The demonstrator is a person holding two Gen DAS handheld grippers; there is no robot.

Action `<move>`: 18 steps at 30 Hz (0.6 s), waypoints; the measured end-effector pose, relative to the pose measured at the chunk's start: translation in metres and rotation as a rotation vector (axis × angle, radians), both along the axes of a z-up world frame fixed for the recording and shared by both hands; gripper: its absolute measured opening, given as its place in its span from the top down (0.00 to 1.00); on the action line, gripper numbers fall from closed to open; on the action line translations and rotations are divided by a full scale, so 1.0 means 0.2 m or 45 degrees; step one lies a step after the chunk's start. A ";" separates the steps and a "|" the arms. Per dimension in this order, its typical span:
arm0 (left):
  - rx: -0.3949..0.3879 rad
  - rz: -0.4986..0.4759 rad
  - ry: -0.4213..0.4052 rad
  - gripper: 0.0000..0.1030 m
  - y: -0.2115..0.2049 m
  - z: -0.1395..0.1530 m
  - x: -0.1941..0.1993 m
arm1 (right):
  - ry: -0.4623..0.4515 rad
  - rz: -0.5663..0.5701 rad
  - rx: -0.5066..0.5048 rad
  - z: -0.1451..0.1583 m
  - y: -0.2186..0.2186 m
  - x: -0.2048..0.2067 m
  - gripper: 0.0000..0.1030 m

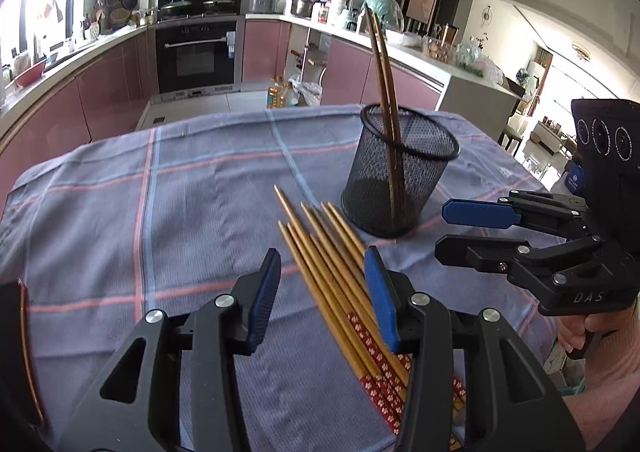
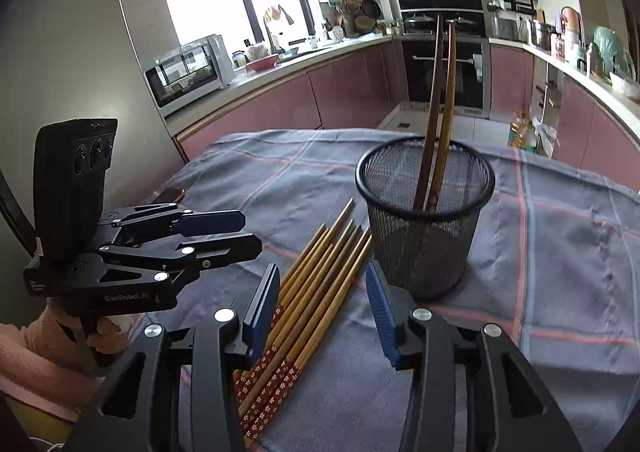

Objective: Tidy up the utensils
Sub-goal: 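Withdraw both grippers from the cup back over the chopstick bundle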

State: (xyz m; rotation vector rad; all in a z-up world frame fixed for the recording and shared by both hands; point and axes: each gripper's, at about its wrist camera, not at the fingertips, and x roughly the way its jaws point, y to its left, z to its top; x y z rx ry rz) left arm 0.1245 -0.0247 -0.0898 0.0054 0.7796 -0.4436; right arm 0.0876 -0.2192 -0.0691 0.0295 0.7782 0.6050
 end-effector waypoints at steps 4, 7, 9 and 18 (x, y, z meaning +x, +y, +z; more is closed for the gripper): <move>0.016 -0.015 0.073 0.58 -0.01 -0.11 -0.02 | 0.058 -0.026 -0.059 -0.11 0.04 -0.01 0.59; 0.038 -0.011 0.099 0.58 -0.03 -0.15 -0.03 | 0.081 -0.028 -0.059 -0.15 0.06 -0.02 0.59; 0.054 -0.010 0.110 0.58 -0.03 -0.17 -0.03 | 0.080 -0.034 -0.080 -0.16 0.06 -0.02 0.59; 0.076 -0.007 0.139 0.58 -0.05 -0.21 -0.04 | 0.088 -0.053 -0.123 -0.20 0.08 -0.03 0.59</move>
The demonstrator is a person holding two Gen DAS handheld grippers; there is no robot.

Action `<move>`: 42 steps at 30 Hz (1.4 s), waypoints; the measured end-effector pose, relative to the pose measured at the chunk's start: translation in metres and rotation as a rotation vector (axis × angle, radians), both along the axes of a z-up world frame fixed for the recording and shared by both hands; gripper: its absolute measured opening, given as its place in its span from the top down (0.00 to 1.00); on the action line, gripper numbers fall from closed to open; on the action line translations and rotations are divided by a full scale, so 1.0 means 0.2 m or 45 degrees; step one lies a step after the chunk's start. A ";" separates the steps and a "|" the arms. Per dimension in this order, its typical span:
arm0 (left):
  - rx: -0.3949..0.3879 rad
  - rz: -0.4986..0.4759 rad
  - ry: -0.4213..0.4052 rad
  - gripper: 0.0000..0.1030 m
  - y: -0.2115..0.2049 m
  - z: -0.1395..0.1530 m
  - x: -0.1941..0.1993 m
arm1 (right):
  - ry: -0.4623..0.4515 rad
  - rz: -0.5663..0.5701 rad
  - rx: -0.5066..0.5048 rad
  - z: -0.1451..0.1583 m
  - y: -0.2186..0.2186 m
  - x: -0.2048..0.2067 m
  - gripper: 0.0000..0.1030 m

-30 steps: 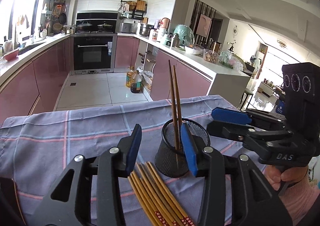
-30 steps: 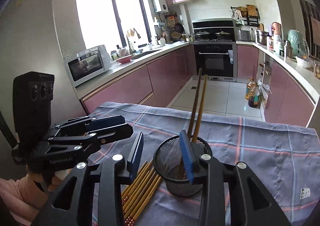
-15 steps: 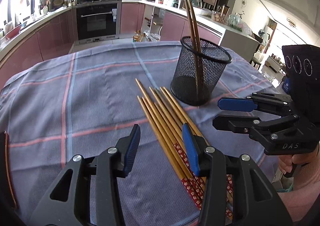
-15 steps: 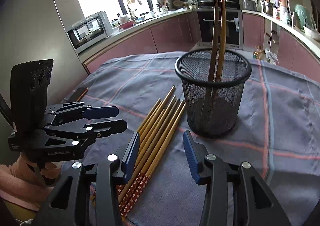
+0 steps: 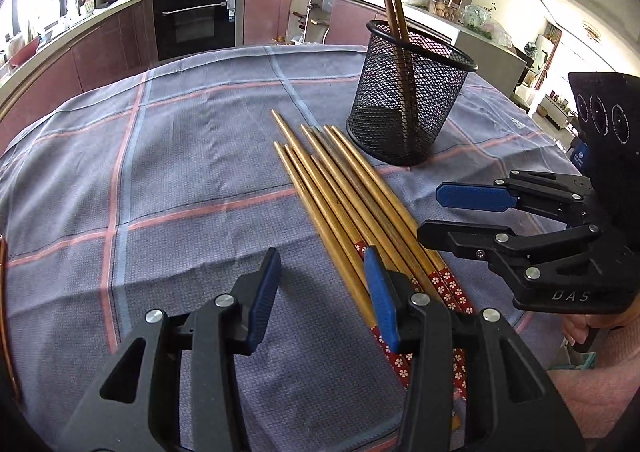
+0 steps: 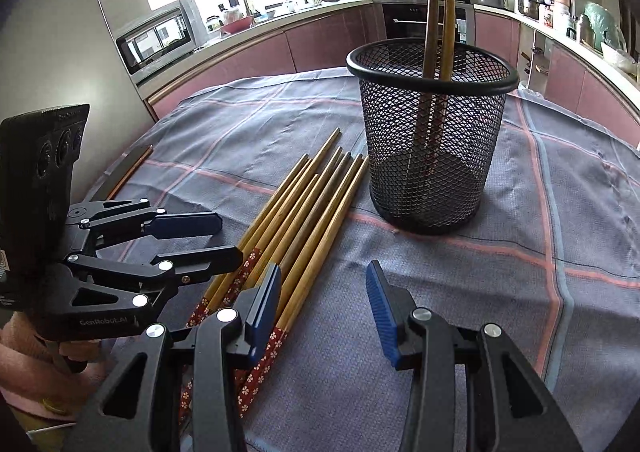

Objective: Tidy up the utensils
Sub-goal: 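Withdraw both grippers from the cup back over the chopstick bundle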

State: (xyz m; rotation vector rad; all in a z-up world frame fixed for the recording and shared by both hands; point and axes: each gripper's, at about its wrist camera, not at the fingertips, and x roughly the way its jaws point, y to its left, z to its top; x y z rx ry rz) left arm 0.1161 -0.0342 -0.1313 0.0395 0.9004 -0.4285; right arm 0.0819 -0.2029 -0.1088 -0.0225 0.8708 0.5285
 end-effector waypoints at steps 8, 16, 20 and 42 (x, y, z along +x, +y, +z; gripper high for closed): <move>-0.006 0.002 0.001 0.58 0.01 0.00 -0.01 | -0.006 -0.004 -0.034 -0.02 0.02 0.01 0.59; 0.000 0.005 0.003 0.58 0.04 -0.01 -0.01 | -0.008 -0.017 -0.059 -0.03 0.03 0.02 0.59; 0.005 0.002 0.002 0.59 0.04 -0.01 -0.02 | -0.012 -0.017 -0.075 -0.03 0.03 0.01 0.59; 0.072 0.079 -0.009 0.81 0.02 -0.01 0.05 | -0.014 -0.063 -0.108 -0.03 0.04 0.07 0.74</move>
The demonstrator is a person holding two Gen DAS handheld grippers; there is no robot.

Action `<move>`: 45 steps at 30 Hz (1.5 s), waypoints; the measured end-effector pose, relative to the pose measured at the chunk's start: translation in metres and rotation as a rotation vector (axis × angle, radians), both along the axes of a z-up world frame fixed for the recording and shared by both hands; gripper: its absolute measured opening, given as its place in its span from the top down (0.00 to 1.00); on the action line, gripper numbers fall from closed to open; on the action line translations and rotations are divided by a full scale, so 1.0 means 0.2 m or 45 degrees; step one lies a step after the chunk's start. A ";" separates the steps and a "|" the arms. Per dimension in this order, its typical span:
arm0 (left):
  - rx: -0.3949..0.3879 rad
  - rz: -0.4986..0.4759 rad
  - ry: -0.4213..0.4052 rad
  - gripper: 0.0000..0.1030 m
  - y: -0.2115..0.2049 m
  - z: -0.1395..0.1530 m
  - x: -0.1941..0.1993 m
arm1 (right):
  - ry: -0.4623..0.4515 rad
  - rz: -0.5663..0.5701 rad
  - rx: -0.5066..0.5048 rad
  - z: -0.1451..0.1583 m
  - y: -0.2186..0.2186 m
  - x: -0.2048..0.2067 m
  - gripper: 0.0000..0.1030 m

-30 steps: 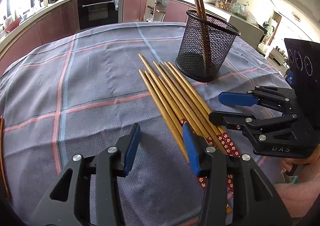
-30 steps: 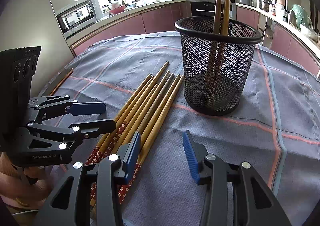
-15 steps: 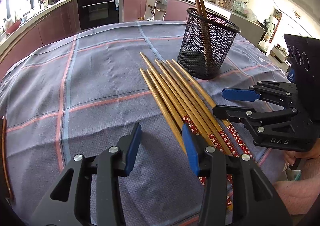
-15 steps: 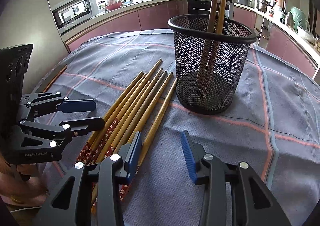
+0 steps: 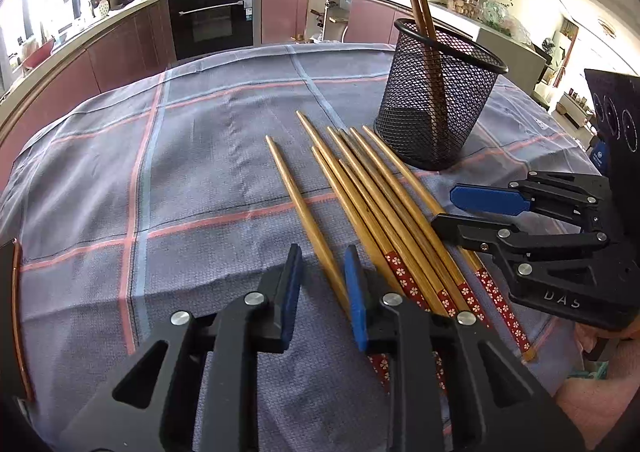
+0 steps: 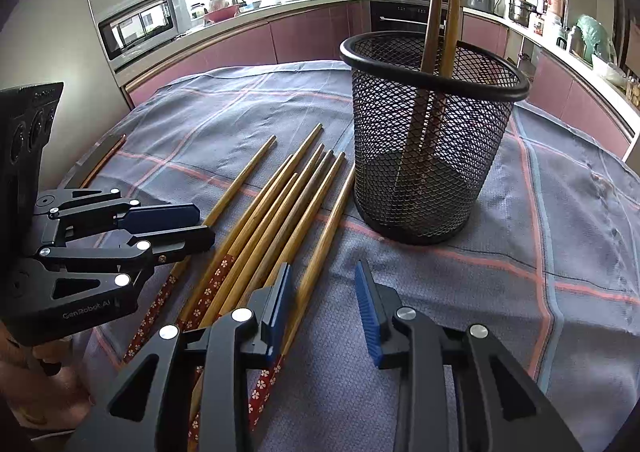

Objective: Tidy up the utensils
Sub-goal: 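Withdraw both grippers from the cup back over the chopstick bundle, then close the left gripper on a chopstick while the right gripper grasps another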

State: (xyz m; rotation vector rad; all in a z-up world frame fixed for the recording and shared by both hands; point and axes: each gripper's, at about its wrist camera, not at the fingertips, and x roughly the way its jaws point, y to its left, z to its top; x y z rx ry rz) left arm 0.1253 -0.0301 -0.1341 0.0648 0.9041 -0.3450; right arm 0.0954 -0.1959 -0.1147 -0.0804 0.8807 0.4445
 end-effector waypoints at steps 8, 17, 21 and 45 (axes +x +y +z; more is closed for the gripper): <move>-0.062 0.074 0.022 0.92 0.04 0.00 0.01 | 0.053 -0.041 0.126 0.00 -0.08 0.02 0.93; -0.146 0.041 0.006 0.92 0.06 0.05 -0.05 | 0.028 -0.008 0.236 0.06 -0.14 -0.02 0.94; -0.139 -0.010 0.004 0.92 0.03 0.06 -0.07 | 0.024 0.061 0.213 0.07 -0.09 -0.03 0.94; -0.116 -0.133 0.105 0.87 0.00 -0.01 0.09 | 0.104 0.150 0.111 0.01 0.01 0.08 0.92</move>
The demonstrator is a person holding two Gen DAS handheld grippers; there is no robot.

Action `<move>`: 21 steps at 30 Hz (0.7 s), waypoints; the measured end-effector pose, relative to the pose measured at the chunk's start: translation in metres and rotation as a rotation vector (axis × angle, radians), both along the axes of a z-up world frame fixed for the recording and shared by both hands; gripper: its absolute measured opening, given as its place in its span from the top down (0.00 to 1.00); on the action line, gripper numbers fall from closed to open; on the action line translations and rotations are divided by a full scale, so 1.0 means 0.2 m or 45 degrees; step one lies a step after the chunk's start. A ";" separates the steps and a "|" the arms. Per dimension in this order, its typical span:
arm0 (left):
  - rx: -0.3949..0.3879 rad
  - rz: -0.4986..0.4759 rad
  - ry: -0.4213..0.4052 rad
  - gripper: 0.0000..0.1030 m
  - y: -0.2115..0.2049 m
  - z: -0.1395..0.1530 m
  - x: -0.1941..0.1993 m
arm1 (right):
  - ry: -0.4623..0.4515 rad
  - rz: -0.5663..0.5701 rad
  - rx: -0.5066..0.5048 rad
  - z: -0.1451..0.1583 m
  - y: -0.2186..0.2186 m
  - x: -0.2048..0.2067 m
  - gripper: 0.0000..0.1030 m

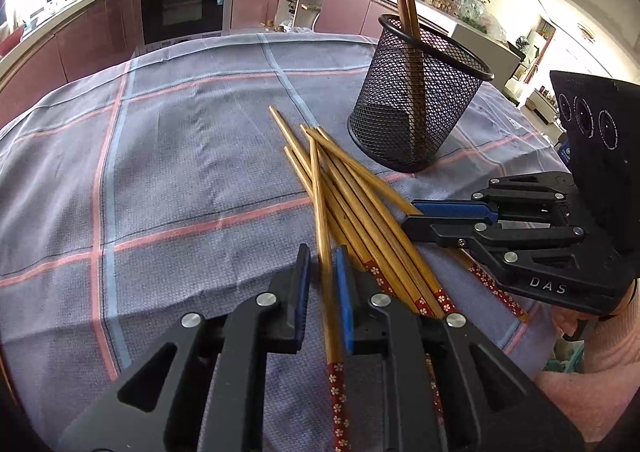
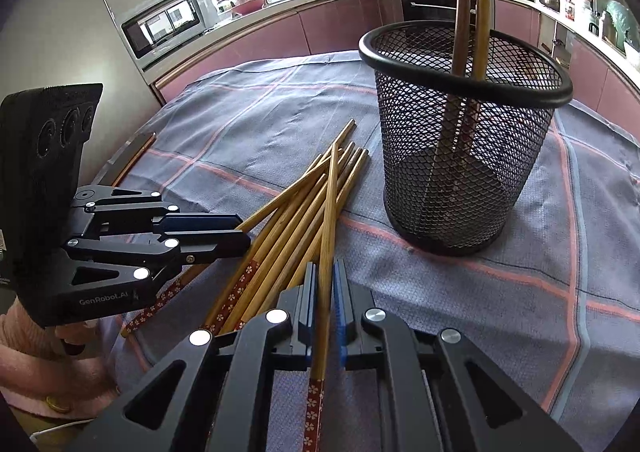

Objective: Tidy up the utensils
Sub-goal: 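Close the left gripper on a chopstick while the right gripper grasps another, then raise both chopsticks upright, insert them into the mesh cup, open both grippers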

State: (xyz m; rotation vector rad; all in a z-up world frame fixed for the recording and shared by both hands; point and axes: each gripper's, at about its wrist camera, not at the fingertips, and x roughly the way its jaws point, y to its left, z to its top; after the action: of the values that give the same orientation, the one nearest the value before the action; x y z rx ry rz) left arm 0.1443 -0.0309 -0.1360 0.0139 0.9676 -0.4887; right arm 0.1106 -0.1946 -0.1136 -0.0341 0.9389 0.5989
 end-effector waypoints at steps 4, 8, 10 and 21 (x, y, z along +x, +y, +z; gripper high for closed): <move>0.022 0.010 -0.003 0.89 -0.02 0.00 0.02 | -0.025 -0.013 0.006 0.02 -0.02 -0.02 0.94; 0.003 0.037 -0.004 0.92 -0.01 0.02 0.01 | -0.063 -0.014 0.023 0.07 -0.05 -0.05 0.94; -0.003 0.040 -0.020 0.92 -0.01 0.04 0.00 | -0.087 -0.013 0.030 0.10 -0.06 -0.06 0.94; -0.124 0.028 -0.167 0.93 0.07 0.33 -0.10 | -0.226 -0.036 0.120 0.31 -0.15 -0.13 0.94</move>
State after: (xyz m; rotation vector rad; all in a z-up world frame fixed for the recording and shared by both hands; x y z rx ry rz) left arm 0.1242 -0.0177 -0.0703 -0.0518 0.8143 -0.5081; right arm 0.0854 -0.2236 -0.0516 0.0108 0.7376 0.6029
